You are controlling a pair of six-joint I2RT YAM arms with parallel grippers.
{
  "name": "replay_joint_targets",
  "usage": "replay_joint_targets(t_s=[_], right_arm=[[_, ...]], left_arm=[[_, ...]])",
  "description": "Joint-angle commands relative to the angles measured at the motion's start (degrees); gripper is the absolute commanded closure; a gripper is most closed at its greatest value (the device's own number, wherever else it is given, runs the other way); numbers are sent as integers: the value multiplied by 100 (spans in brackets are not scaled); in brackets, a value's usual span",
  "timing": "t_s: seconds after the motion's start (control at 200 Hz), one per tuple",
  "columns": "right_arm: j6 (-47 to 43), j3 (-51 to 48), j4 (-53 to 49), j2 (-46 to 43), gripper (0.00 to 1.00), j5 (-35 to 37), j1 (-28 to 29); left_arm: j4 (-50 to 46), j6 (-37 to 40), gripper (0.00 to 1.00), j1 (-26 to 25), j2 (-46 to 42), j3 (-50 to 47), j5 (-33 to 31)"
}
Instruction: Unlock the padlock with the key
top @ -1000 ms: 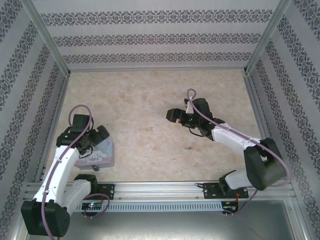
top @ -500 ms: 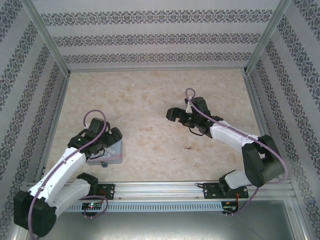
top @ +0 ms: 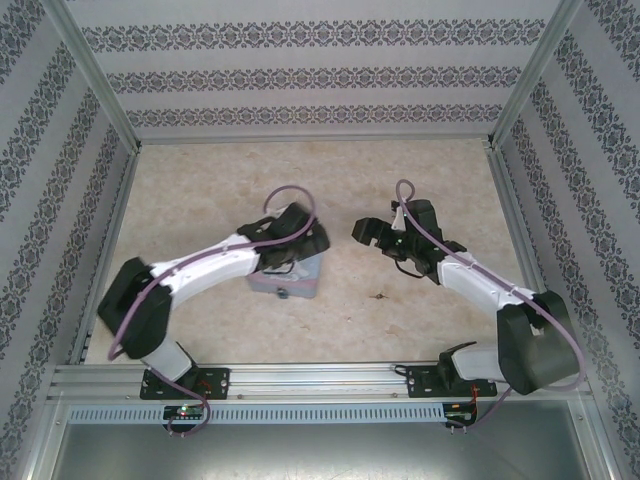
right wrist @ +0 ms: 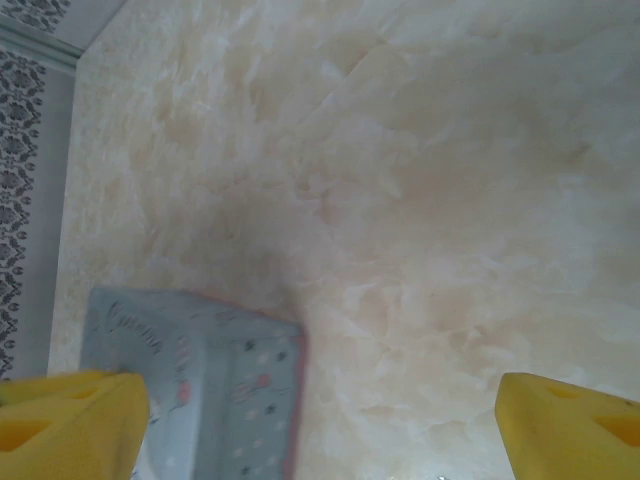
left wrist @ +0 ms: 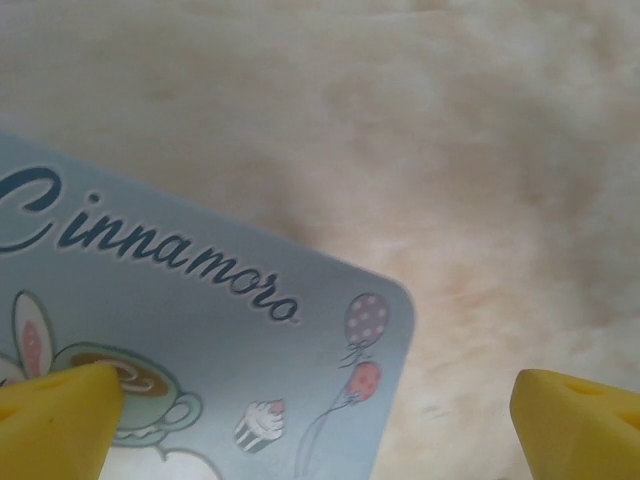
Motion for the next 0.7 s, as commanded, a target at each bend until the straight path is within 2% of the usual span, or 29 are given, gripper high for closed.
replay_joint_targets(t_s=[0.0, 0.1, 0.21, 0.365, 0.51, 0.695], right_arm=[[-7, -206, -235, -339, 11, -118, -109], [2, -372, -351, -583, 12, -133, -151], [121, -492, -365, -697, 17, -248, -146], [320, -558, -177, -564, 28, -258, 36], [439, -390, -30, -216, 33, -168, 249], [571, -11, 163, 421, 41, -244, 419]], left_arm=[[-141, 203, 1, -26, 289, 888, -56], [-389, 474, 1, 54, 278, 1244, -282], [-555, 717, 1, 253, 51, 1146, -472], [-303, 846, 1, 673, -508, 342, -389], [230, 1044, 1, 1063, -1056, -548, -130], [921, 1333, 1, 1205, -1459, -1358, 351]])
